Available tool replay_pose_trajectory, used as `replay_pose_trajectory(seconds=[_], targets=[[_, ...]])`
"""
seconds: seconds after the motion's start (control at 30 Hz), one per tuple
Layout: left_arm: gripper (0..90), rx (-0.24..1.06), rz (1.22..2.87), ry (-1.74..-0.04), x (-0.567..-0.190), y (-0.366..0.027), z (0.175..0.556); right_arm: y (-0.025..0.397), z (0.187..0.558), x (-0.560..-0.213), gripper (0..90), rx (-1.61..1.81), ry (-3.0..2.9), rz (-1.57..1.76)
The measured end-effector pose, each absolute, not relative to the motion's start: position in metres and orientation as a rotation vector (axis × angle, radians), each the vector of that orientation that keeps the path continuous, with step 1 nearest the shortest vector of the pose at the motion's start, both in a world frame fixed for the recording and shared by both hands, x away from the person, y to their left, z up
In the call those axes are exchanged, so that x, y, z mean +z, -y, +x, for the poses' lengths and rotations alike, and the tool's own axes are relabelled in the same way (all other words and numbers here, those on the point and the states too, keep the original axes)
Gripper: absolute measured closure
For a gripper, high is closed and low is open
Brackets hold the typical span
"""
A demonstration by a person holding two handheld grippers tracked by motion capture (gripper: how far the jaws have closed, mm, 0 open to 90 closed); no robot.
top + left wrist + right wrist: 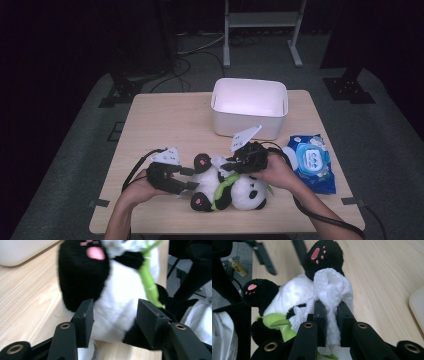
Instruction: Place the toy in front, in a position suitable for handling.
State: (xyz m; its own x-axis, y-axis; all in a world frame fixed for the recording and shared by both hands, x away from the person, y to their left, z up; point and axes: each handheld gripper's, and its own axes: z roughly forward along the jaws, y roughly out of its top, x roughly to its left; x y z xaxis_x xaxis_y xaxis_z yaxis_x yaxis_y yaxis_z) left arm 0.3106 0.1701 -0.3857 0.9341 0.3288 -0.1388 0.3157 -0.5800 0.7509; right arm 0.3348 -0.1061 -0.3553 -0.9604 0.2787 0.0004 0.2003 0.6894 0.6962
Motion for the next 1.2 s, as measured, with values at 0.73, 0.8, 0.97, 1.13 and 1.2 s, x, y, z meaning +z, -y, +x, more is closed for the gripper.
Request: replay_pose_trajectory(seconds=[0.73,0.8,0.97,1.13,1.2], targets=[[26.5,0.055,2.194,-0.467,-0.394,-0.158,0.316,0.084,0.310,-0.349,79.6,1.122,-2.847,0.222],[32.1,0.034,2.176,-0.467,-0.396,-0.157,0.315,0.083,0.308,-0.345,79.6,1.145,-2.823,0.201],[35.6,0.027,2.174,-0.475,-0.397,-0.158,0.315,0.076,0.309,-0.339,79.6,1.206,-2.783,0.175],[35.7,0.027,2.173,-0.479,-0.397,-0.158,0.315,0.070,0.309,-0.334,79.6,1.275,-2.766,0.187],[36.0,0.031,2.177,-0.478,-0.397,-0.158,0.315,0.066,0.309,-0.331,79.6,1.288,-2.762,0.166]])
